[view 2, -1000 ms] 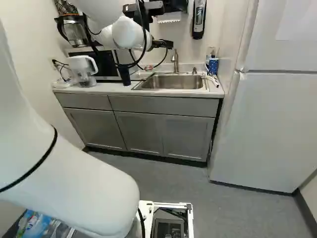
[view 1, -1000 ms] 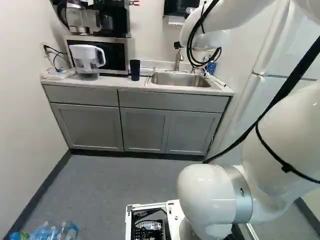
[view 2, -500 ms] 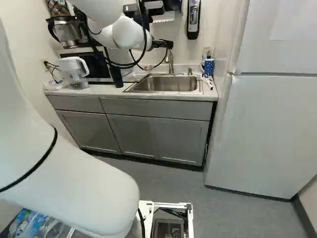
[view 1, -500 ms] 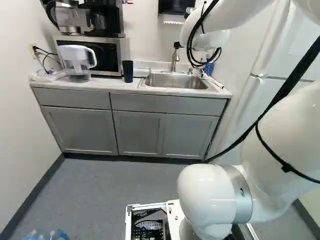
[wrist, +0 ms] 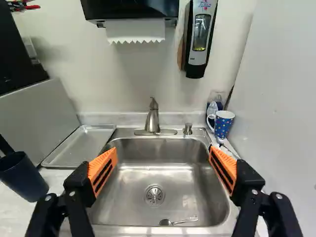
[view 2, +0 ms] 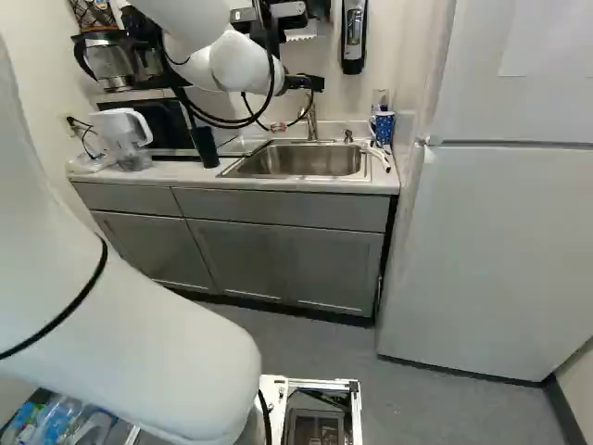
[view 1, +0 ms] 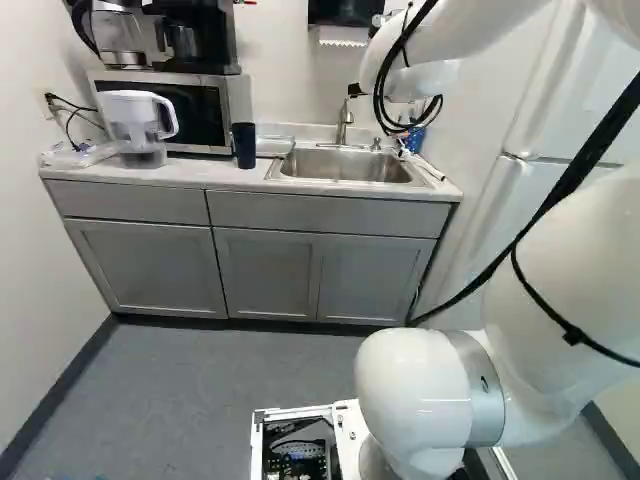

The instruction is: Rinse the cup and place it in the tray

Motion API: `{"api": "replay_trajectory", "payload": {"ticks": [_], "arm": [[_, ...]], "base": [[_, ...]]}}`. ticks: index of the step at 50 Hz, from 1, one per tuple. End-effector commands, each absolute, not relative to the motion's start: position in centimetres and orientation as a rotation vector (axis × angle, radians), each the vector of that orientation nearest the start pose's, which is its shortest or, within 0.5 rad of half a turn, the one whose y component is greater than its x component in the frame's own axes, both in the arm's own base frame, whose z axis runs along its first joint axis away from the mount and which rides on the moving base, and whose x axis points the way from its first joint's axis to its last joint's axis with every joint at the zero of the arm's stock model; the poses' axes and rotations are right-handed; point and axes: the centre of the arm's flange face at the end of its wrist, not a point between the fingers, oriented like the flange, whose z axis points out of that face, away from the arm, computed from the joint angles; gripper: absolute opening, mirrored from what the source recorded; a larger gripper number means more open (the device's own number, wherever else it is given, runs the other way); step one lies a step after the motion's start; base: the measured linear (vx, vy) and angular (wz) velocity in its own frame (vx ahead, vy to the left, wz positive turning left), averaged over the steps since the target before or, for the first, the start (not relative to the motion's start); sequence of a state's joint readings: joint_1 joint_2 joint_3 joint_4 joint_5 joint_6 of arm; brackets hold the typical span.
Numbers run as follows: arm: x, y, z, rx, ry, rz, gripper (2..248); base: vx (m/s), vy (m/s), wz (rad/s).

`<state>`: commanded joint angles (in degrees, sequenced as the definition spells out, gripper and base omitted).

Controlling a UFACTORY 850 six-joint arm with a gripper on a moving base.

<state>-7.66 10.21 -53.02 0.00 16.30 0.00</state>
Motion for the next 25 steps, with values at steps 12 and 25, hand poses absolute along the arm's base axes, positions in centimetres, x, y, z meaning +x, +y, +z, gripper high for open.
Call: {"api": "replay_trajectory", "payload": {"ticks": [12, 25], "arm": [[46.31, -6.23, 67.35, -2.477, 0.166, -2.061, 247], [46.31, -6.23, 67.35, -2.477, 0.166, -2.061, 247]], "base": [[0.062, -0.011, 0.057], [0.055, 0.005, 0.108]]}}
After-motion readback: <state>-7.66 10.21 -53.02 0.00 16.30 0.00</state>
